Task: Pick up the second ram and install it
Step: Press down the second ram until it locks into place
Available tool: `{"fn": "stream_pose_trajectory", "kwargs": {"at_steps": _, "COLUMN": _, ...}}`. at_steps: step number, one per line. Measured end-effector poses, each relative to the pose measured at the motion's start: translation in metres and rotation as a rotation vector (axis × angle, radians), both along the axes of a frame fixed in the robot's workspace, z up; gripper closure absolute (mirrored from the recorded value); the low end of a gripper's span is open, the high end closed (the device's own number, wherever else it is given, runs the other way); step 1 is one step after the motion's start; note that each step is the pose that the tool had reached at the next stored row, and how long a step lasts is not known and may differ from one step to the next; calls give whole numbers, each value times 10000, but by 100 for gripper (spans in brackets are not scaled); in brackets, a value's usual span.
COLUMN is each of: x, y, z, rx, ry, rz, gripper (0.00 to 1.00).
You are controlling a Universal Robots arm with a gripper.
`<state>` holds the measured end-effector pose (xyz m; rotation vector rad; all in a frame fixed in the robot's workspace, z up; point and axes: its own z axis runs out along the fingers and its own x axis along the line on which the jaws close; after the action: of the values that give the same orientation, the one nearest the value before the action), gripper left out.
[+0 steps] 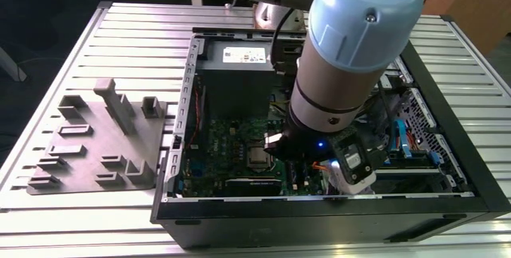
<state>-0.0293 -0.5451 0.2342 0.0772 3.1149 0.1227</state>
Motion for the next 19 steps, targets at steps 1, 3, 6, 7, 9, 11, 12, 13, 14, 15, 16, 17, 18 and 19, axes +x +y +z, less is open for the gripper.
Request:
{"fn": "stream_pose_trajectory", "kwargs": {"at_steps": 1, "x": 0, "y": -1, "z": -18, "rx": -1, "ry": 0, "rz": 0, "gripper": 93}}
{"fn": "stream_pose_trajectory", "kwargs": {"at_steps": 3, "x": 0, "y": -1, "z": -48, "rx": -1, "ry": 0, "rz": 0, "gripper": 93}}
{"fn": "stream_pose_trajectory", "kwargs": {"at_steps": 6, "x": 1, "y": -1, "z": -73, "rx": -2, "ry": 1, "rz": 0, "gripper": 93}}
{"fn": "stream_pose_trajectory", "kwargs": {"at_steps": 7, "x": 1, "y": -1, "z": -78, "rx": -2, "ry": 1, "rz": 0, "gripper": 93}}
{"fn": "stream_pose_trajectory", "kwargs": {"at_steps": 9, "x": 1, "y": -1, "z": -96, "rx": 0, "ry": 0, "rz": 0, "gripper": 93}}
{"fn": "stream_pose_trajectory", "kwargs": {"at_steps": 11, "x": 1, "y": 0, "z": -97, "rx": -2, "ry": 1, "rz": 0, "gripper": 93}}
{"fn": "stream_pose_trajectory", "kwargs": {"at_steps": 12, "x": 2, "y": 4, "z": -97, "rx": -1, "ry": 0, "rz": 1, "gripper": 93}}
{"fn": "stream_pose_trajectory", "kwargs": {"at_steps": 13, "x": 2, "y": 9, "z": -97, "rx": -1, "ry": 0, "rz": 1, "gripper": 93}}
{"fn": "stream_pose_trajectory", "kwargs": {"at_steps": 14, "x": 1, "y": 14, "z": -97, "rx": -2, "ry": 1, "rz": 1, "gripper": 93}}
{"fn": "stream_pose_trajectory", "kwargs": {"at_steps": 15, "x": 1, "y": 19, "z": -98, "rx": -1, "ry": 0, "rz": 0, "gripper": 93}}
{"fn": "stream_pose_trajectory", "kwargs": {"at_steps": 16, "x": 1, "y": 24, "z": -99, "rx": -1, "ry": 0, "rz": 0, "gripper": 93}}
{"fn": "stream_pose_trajectory", "kwargs": {"at_steps": 17, "x": 1, "y": 28, "z": -100, "rx": 0, "ry": 1, "rz": 1, "gripper": 93}}
{"fn": "stream_pose_trajectory", "kwargs": {"at_steps": 18, "x": 1, "y": 30, "z": -102, "rx": 0, "ry": 0, "rz": 1, "gripper": 93}}
{"fn": "stream_pose_trajectory", "kwargs": {"at_steps": 19, "x": 1, "y": 31, "z": -108, "rx": 1, "ry": 0, "rz": 0, "gripper": 93}}
